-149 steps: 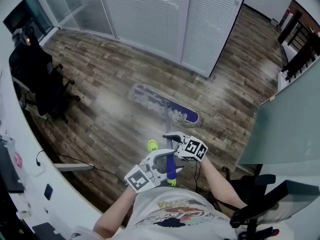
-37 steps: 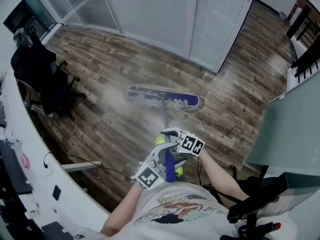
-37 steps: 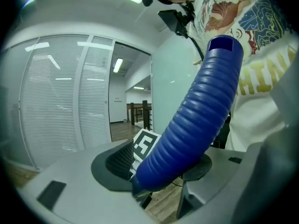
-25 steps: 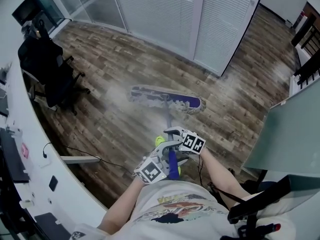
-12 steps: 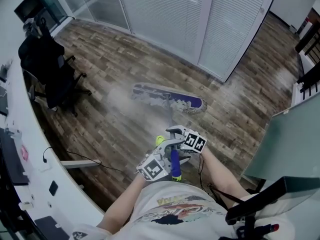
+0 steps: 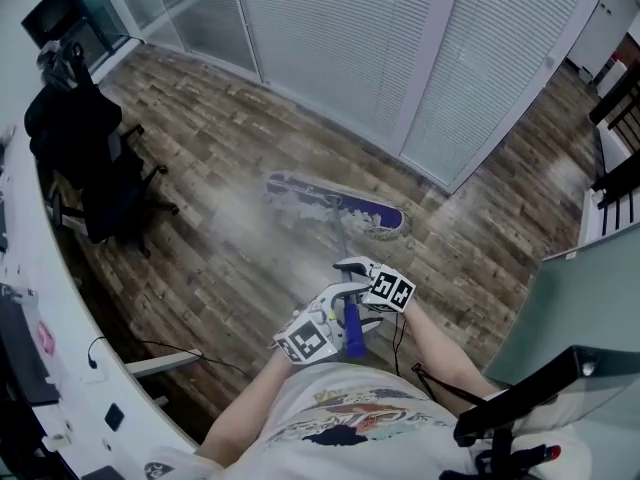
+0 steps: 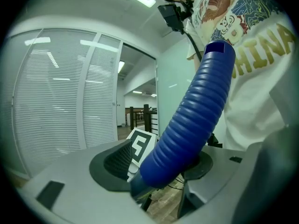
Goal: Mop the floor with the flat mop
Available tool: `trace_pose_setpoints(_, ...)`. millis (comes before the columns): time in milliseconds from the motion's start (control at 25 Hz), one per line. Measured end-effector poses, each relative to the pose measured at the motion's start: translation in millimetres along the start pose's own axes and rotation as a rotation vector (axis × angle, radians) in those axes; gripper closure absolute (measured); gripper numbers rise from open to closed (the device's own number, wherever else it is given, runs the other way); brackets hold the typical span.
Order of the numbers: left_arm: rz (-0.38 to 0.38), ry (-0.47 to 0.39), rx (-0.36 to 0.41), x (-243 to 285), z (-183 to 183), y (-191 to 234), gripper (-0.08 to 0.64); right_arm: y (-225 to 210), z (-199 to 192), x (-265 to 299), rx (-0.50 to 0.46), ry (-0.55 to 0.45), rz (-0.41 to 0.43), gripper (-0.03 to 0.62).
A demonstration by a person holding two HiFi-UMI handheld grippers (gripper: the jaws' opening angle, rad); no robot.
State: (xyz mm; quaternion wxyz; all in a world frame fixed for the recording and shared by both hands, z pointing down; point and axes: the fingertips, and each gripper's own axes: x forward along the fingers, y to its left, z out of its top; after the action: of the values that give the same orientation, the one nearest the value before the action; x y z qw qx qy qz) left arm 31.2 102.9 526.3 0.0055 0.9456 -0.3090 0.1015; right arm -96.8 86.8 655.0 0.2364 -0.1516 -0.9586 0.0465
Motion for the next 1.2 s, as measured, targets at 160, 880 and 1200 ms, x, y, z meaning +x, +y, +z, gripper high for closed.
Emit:
trace_pose_setpoints(160, -0.007, -0.034, -0.009, -10.7, 4.9, 62.7, 0.314, -56.8, 19.0, 18.8, 0.003, 0.005, -0.021, 0.354)
trace_pose_setpoints(880, -0.036, -0.015, 0.008, 26.9, -11.5, 264.8, 0.311, -262.4, 57.2, 43.4, -0.001, 0.000, -0.031, 0.350)
trace_pose_setpoints(1200, -0.042, 0.033, 0.011, 80.9, -11.9, 398.9, 0.311, -405.5, 78.0, 32.5, -0.004, -0.007, -0.027, 0.350)
